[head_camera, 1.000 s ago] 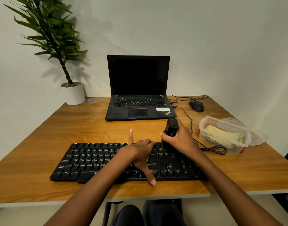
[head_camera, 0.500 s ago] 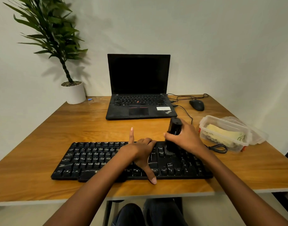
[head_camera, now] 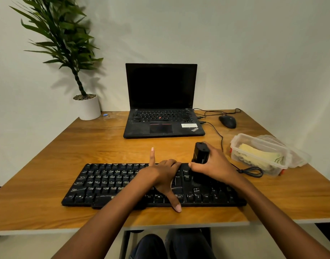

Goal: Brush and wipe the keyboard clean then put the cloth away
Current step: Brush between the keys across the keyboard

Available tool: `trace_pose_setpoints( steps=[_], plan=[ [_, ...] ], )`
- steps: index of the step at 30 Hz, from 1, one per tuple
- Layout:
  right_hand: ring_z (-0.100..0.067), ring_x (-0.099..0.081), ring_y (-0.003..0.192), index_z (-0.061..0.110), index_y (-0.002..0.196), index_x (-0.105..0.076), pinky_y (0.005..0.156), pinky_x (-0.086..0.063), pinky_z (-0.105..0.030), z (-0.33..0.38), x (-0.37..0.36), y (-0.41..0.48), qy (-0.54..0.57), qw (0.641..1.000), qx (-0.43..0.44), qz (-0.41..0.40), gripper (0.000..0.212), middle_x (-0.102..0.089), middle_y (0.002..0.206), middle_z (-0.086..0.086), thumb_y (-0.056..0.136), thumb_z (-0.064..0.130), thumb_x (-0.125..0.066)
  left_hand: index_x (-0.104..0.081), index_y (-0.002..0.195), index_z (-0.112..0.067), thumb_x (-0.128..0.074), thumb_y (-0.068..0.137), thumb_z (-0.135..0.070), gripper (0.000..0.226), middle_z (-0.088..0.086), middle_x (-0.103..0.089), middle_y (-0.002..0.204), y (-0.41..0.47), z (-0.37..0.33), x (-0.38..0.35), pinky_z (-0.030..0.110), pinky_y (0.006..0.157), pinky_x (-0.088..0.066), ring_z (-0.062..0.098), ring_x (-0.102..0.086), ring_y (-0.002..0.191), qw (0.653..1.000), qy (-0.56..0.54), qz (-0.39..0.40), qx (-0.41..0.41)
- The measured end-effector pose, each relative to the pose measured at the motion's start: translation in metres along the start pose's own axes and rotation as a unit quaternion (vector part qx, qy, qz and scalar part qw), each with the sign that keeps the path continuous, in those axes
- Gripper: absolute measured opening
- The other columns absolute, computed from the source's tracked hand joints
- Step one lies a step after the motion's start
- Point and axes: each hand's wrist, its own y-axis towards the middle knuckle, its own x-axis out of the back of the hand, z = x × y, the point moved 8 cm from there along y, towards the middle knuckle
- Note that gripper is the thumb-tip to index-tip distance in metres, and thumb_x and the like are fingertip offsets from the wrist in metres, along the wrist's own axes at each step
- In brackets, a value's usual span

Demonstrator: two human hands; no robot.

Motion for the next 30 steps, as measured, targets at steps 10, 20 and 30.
trace_pose_setpoints(
  steps=[10,20,30],
  plan=[
    [-0.008,-0.053,0.07,0.016,0.094,-0.051,0.057,-0.04,-0.016,0.003,0.005,0.004,0.016,1.0,-0.007,-0.001,0.031,-0.056,0.078,0.006,0.074,0.026,-0.074,0.008,0.15,-0.017,-0.074,0.061,-0.065,0.13,0.003,-0.002,0.159,-0.001,-0.002,0.001,0.068,0.1,0.023,0.022,0.001,0.146,1.0,-0.001,-0.004,-0.003],
    [-0.005,-0.053,0.072,0.019,0.099,-0.049,0.059,-0.038,-0.011,0.0,0.016,0.007,0.031,0.997,-0.002,-0.069,0.034,-0.056,0.079,0.008,0.076,0.027,-0.073,0.007,0.15,-0.017,-0.073,0.06,-0.067,0.13,0.002,-0.002,0.159,0.001,0.0,0.0,0.068,0.098,0.025,0.021,0.002,0.146,1.0,-0.002,-0.015,-0.007],
    [-0.006,-0.053,0.07,0.023,0.097,-0.045,0.057,-0.039,-0.011,-0.004,0.014,0.0,0.017,0.995,0.004,-0.099,0.036,-0.055,0.076,0.009,0.075,0.028,-0.073,0.008,0.15,-0.016,-0.072,0.06,-0.068,0.131,0.002,-0.002,0.159,0.002,0.001,-0.002,0.068,0.095,0.029,0.021,0.002,0.146,1.0,-0.008,-0.021,-0.008]
  ],
)
